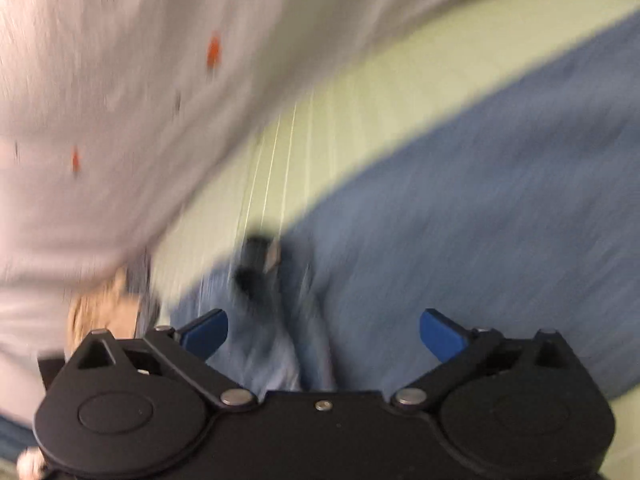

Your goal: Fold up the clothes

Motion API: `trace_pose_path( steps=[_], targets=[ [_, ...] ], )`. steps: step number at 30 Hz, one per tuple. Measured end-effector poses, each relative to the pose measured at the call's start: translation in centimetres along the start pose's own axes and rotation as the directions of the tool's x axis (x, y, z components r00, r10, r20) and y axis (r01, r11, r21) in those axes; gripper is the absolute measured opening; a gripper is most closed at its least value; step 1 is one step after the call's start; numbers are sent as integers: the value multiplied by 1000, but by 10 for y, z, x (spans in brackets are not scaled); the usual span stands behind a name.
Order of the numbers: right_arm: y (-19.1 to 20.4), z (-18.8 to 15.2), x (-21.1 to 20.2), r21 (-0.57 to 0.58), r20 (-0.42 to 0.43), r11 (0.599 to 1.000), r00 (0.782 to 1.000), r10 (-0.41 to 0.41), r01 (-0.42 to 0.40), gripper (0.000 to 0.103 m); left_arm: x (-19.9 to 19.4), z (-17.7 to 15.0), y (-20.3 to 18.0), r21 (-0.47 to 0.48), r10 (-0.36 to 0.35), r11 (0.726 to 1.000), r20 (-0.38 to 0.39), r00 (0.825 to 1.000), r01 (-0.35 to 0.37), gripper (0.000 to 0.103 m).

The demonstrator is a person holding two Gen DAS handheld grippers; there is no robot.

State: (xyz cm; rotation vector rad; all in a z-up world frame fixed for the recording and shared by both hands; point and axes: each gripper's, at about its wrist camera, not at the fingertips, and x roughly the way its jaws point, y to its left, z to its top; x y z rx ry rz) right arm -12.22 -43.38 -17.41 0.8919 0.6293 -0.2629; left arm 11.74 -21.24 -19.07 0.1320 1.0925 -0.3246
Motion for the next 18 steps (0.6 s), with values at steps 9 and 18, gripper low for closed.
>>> trace_pose_path(
  steps=[9, 18],
  targets=[
    [-62, 24, -39, -179, 194, 862, 876, -442, 474, 103, -23, 14, -31, 117, -35, 993, 55, 998, 28, 101],
    [-150, 57, -101, -92, 305, 699, 688, -659, 710, 103, 6, 12, -54, 191, -47, 980, -24, 999, 51, 103]
  ],
)
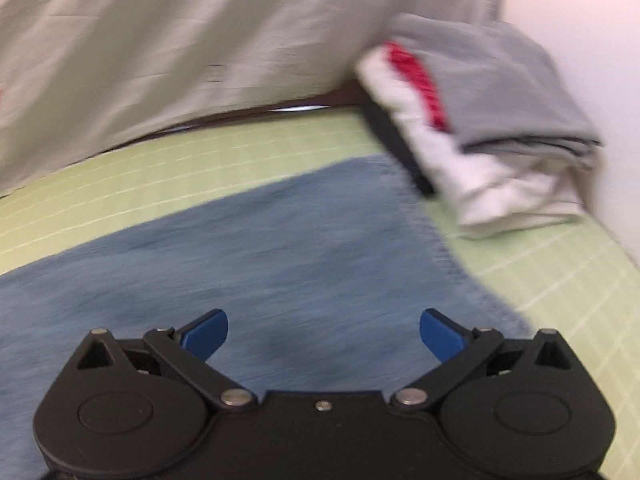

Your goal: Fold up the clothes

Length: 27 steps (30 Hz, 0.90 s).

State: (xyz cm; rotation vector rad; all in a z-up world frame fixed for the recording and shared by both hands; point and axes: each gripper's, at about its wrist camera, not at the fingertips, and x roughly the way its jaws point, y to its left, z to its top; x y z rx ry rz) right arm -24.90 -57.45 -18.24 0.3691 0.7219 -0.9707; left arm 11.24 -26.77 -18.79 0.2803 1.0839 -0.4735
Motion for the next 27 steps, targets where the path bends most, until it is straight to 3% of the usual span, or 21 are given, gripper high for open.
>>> trace_pose_path(
  steps=[4, 10, 13, 15, 20, 24, 26, 27],
  targets=[
    [-39, 0, 21, 86, -13, 994, 997, -71, 72, 103, 6, 2, 6, -55, -28, 998, -35, 999, 26, 103],
    [-67, 0, 45, 135, -56, 989, 997, -48, 55, 103, 7, -3, 5, -80, -23, 997, -28, 999, 21, 103],
    [-75, 5, 54, 184, -24, 983, 999, -23, 27, 103, 7, -4, 8, -97, -30, 995, -21, 999, 28, 103],
    [-70, 11, 59, 153, -41, 988, 999, -28, 34, 103, 7, -3, 8, -100, -30, 995, -20, 999, 28, 103],
    [-43, 10, 55, 69, -39, 995, 997, 70, -67, 103, 10, -1, 7, -110, -31, 994, -16, 999, 29, 103],
    [-17, 2, 48, 8, -32, 995, 994, 102, -102, 103, 9, -3, 8, -112, -30, 993, -4, 1000, 29, 103],
    [-12, 0, 42, 9, -19, 995, 995, 100, -100, 97, 9, -4, 8, -112, -30, 993, 2, 1000, 30, 103],
    [-10, -2, 38, 11, -13, 995, 995, 99, -99, 88, 9, -4, 8, -112, -30, 993, 4, 1000, 30, 103]
  ],
)
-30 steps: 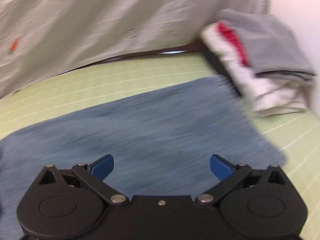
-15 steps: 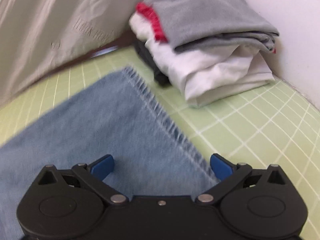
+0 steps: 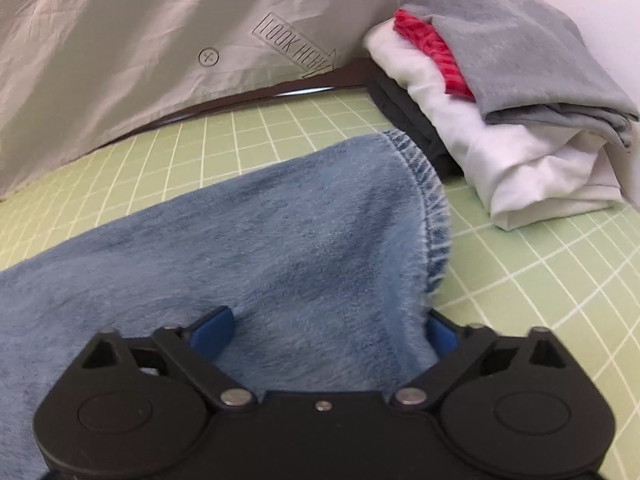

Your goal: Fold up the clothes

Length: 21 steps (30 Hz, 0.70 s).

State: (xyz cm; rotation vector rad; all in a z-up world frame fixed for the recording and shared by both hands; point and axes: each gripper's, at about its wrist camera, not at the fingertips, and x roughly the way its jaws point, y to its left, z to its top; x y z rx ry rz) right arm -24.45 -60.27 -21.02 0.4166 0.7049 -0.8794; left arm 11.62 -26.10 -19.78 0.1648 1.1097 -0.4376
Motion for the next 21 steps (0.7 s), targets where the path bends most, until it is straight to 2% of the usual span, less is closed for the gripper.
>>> trace_pose_path(
  steps=[1, 2, 3, 4, 7, 10, 14, 16, 18, 21],
  targets=[
    [2, -1, -3, 1, 6, 1000, 1000, -1, 1, 70, 0, 0, 0, 0, 0, 1000, 2, 1000, 0, 103],
    [5, 0, -7, -12, 4, 1000, 1000, 10, -10, 58, 0, -1, 0, 0, -1, 1000, 4, 1000, 1, 103],
    [7, 0, -11, -26, 2, 999, 1000, 23, -23, 27, 0, -1, 0, 0, -2, 1000, 6, 1000, 2, 103],
    [10, 5, -13, -38, -13, 999, 1000, 16, -17, 22, 0, -1, 1, 1, -3, 1000, 9, 1000, 3, 103],
    [19, 19, -17, -59, -41, 998, 999, -11, 9, 21, -1, -4, 1, 3, -7, 1000, 23, 1000, 7, 103],
    [34, 34, -39, -34, 23, 999, 1000, -5, 5, 20, -2, -7, 2, 3, -10, 1000, 41, 999, 10, 103],
    [76, 45, -73, -75, 107, 992, 988, 109, -101, 20, -2, -7, 2, 3, -10, 1000, 48, 999, 10, 103],
    [104, 41, -84, -99, 112, 980, 976, 185, -175, 21, -2, -7, 2, 4, -11, 1000, 49, 999, 10, 103],
    [133, 28, -84, -89, 78, 960, 959, 273, -266, 24, -2, -8, 3, 5, -12, 1000, 53, 999, 11, 103],
    [176, -4, -57, -129, -83, 935, 943, 323, -331, 33, -3, -9, 4, 8, -16, 1000, 61, 998, 15, 103]
  ],
)
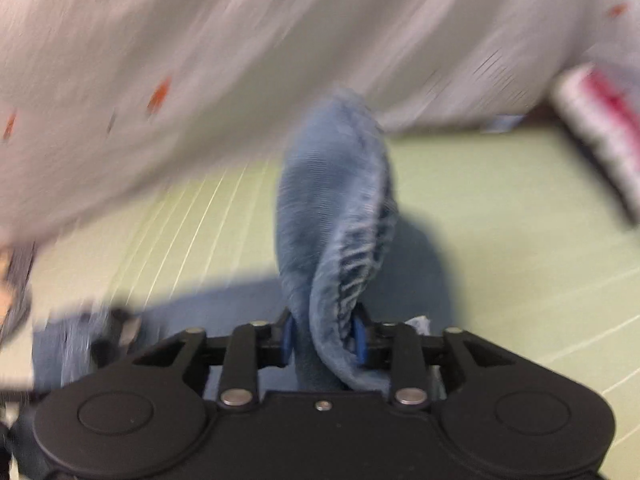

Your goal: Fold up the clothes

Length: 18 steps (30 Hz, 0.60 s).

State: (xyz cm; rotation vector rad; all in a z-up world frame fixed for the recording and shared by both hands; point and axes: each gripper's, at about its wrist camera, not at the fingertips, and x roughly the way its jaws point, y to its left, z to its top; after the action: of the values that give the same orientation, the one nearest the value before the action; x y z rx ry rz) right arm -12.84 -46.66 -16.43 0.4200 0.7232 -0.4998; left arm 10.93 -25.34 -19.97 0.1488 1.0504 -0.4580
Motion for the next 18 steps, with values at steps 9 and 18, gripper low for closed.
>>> trace_pose_path(
  steps=[9, 18],
  targets=[
    [10, 11, -6, 4, -23, 997, 997, 72, -72, 65, 0, -1, 1, 9, -7, 1000, 16, 1000, 7, 103],
    [-49, 21, -50, 228, 133, 974, 990, -50, 19, 80, -1, -5, 6, 15, -12, 1000, 20, 1000, 12, 103]
  ],
)
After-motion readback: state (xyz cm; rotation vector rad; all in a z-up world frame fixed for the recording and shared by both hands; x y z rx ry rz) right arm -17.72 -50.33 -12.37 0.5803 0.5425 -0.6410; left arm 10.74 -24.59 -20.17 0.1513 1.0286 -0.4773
